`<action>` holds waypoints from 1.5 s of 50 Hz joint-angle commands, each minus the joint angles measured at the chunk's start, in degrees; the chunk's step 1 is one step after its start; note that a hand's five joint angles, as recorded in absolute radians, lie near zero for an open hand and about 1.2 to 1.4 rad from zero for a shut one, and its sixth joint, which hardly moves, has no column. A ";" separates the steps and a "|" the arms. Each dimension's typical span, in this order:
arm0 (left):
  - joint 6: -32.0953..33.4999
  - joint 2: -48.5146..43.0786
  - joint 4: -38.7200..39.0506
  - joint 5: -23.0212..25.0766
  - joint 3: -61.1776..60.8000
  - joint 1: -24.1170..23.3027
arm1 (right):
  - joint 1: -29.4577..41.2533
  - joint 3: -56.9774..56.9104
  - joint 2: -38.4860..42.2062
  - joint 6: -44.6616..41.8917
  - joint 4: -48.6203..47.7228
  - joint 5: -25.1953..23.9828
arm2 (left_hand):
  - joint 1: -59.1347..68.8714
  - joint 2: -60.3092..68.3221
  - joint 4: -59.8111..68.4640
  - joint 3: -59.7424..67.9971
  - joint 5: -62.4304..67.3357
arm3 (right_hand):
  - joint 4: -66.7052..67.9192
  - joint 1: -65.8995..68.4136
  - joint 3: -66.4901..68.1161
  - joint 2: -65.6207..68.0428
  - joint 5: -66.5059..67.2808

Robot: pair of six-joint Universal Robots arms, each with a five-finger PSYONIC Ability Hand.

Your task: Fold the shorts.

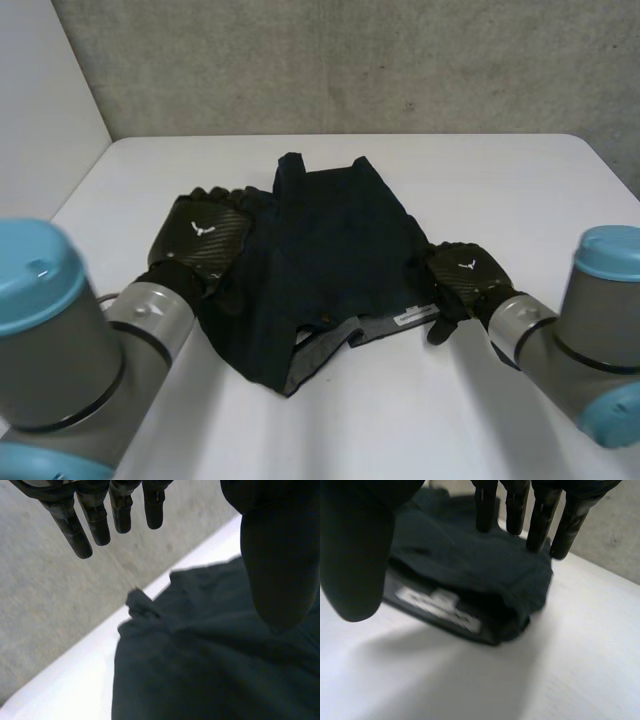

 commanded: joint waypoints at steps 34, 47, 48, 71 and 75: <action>-3.89 12.39 14.51 5.72 -14.40 7.22 | -8.81 -55.50 32.21 -18.22 2.03 11.88 | 0.37 0.22 -0.05 -0.38 -0.82 | -2.13 0.42 -2.91 -2.20 -2.98; -3.53 5.46 14.51 5.90 -10.10 7.22 | -8.37 -24.96 2.19 -13.05 13.63 11.18 | 0.70 0.56 0.29 -0.04 -0.48 | -6.27 -3.72 -7.06 -6.34 -7.13; -3.53 3.71 14.51 5.81 -8.96 7.14 | -8.11 -22.56 0.59 -12.17 13.72 10.92 | 1.04 0.89 0.62 0.29 -0.15 | -6.27 -3.72 -7.06 -6.34 -7.13; -3.01 -23.28 11.44 6.07 9.58 2.57 | 3.06 5.76 -5.59 7.44 6.69 3.18 | 8.94 8.80 8.53 8.20 7.75 | 11.96 14.51 11.18 11.90 11.11; -2.83 -26.53 9.51 6.25 12.31 2.39 | 3.49 5.85 -4.35 7.09 5.55 3.35 | 10.45 10.31 10.04 9.71 9.26 | 14.99 17.54 14.20 14.92 14.13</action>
